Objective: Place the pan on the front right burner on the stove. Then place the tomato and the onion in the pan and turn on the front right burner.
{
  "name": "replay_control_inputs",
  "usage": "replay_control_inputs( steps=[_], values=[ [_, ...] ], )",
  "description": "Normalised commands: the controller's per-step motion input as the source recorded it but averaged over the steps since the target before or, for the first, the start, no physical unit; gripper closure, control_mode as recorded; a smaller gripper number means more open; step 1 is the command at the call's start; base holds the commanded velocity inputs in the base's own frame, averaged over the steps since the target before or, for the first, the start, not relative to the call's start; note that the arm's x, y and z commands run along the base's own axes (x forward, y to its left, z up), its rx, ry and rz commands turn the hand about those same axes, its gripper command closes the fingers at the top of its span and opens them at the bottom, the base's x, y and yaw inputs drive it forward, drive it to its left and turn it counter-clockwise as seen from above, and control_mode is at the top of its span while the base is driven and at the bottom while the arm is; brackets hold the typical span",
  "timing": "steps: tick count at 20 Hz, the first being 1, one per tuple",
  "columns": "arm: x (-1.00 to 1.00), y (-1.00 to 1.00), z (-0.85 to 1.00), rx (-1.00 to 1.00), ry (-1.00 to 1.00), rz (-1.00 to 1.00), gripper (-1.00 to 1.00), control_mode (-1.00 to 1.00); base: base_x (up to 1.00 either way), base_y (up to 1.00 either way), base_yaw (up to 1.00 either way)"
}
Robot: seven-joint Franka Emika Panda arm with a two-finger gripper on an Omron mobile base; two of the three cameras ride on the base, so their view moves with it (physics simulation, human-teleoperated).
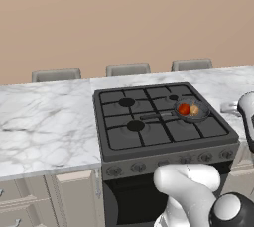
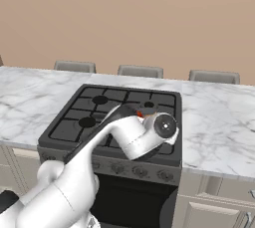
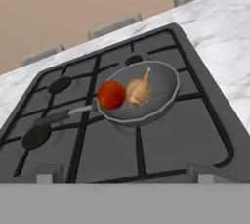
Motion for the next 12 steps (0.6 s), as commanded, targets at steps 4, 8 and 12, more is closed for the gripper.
replay_control_inputs(
  steps=[4, 8, 12],
  values=[
    [-0.50, -0.30, 0.00, 0.01, -0.18, 0.23, -1.00, -1.00, 0.00, 0.00, 0.00],
    [-0.51, -0.03, -0.10, -0.04, -0.22, 0.10, -1.00, -1.00, 0.00, 0.00, 0.00],
    [-0.49, 0.00, -0.14, -0.12, -0.31, 0.04, -1.00, -1.00, 0.00, 0.00, 0.00]
  ],
)
